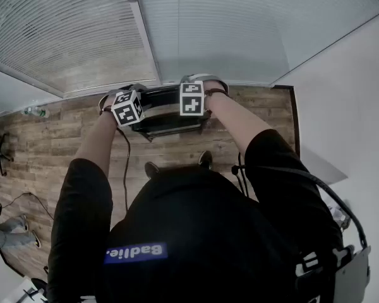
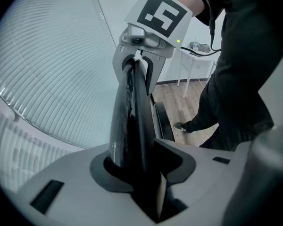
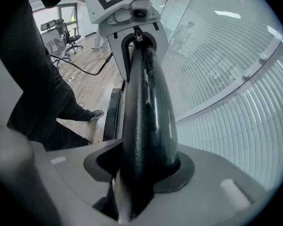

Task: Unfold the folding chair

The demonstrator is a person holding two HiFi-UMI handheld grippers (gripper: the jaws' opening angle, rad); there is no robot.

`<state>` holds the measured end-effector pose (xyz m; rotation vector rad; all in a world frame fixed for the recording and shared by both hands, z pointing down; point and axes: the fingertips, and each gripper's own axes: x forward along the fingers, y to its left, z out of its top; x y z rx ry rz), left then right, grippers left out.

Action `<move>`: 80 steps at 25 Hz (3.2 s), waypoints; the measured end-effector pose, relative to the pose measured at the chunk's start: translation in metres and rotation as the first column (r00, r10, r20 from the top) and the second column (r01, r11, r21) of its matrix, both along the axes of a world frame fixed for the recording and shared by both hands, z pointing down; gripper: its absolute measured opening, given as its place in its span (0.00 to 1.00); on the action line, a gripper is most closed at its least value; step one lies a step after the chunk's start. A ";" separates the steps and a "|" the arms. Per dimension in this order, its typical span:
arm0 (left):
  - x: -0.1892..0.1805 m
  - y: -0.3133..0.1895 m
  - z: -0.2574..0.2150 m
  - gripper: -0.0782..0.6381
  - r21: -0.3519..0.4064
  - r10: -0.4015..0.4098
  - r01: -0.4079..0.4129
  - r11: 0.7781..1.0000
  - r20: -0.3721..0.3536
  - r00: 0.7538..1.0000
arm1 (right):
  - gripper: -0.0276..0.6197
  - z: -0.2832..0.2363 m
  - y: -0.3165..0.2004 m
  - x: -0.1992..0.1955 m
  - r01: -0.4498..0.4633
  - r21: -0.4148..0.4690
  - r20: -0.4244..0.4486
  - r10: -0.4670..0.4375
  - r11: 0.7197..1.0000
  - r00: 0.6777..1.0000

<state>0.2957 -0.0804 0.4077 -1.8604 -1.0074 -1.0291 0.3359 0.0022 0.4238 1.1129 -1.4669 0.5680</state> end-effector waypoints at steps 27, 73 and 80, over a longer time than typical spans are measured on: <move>-0.007 -0.023 -0.024 0.41 -0.149 -0.258 0.244 0.958 -0.083 0.962 | 0.32 -0.003 0.001 -0.003 0.005 0.007 -0.007 -0.005 1.000 1.000; -0.122 0.002 0.146 0.44 -0.342 -0.561 0.650 -0.678 0.813 -0.157 | 0.34 -0.011 -0.005 -0.023 -0.045 0.011 -0.047 0.046 0.999 0.998; -0.114 0.001 0.168 0.44 -0.308 -0.514 0.585 -0.750 0.829 -0.222 | 0.34 -0.009 0.001 -0.035 -0.039 0.017 -0.060 0.040 0.999 0.997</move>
